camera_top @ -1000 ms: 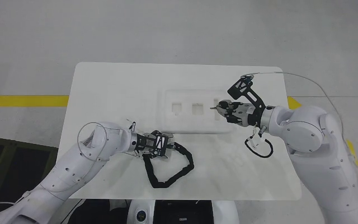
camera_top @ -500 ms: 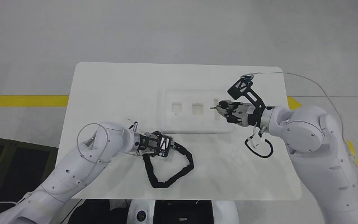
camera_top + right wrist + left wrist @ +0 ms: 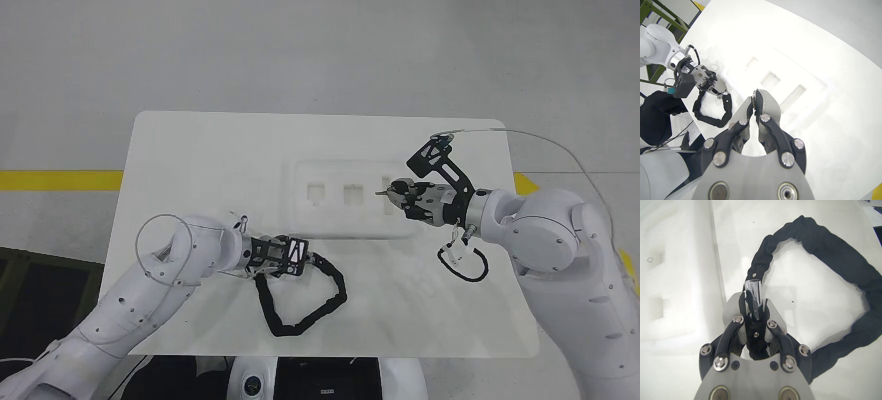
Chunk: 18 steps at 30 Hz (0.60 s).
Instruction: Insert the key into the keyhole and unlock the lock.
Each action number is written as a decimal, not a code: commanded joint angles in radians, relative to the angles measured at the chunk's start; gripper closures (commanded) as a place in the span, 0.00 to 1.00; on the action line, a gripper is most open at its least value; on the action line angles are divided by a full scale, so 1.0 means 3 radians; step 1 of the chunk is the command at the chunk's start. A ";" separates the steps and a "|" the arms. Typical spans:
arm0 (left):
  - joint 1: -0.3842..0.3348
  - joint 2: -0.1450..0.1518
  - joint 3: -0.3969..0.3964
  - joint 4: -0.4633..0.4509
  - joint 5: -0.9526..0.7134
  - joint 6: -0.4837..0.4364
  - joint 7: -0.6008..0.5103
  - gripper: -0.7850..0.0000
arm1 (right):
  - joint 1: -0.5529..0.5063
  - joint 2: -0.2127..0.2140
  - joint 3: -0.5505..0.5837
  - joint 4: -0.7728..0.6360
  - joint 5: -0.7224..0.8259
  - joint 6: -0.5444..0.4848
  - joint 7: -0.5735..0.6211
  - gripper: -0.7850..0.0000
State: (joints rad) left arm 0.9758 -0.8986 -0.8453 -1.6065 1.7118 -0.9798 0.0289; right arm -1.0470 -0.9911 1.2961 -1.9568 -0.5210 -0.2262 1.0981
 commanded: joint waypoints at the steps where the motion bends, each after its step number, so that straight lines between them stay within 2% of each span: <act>1: -0.0016 -0.0012 -0.0003 0.0019 -0.0075 0.0004 -0.0024 1.00 | 0.0000 0.0000 0.0000 0.0000 0.0000 0.0000 0.0000 1.00; 5: -0.0028 -0.0027 -0.0024 0.0045 -0.0193 0.0018 -0.0035 1.00 | 0.0000 0.0000 0.0000 0.0000 0.0000 0.0000 0.0000 1.00; 11: 0.0046 -0.0007 -0.0135 0.0074 -0.0358 0.0000 0.0197 1.00 | 0.0000 0.0000 0.0000 0.0000 0.0000 0.0000 0.0000 1.00; 17: 0.0228 0.0061 -0.0340 0.0131 -0.0438 -0.0059 0.0733 1.00 | -0.0037 0.0000 -0.0007 -0.0021 -0.0009 -0.0012 -0.0080 1.00; 18: 0.0270 0.0079 -0.0376 0.0116 -0.0404 -0.0093 0.0921 1.00 | -0.0053 0.0002 -0.0008 -0.0037 0.0014 -0.0030 -0.0098 1.00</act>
State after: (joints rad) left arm 1.0443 -0.8801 -0.9473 -1.5683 1.5806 -0.9987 0.2437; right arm -1.0580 -0.9911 1.2941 -1.9632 -0.5224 -0.2302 1.0771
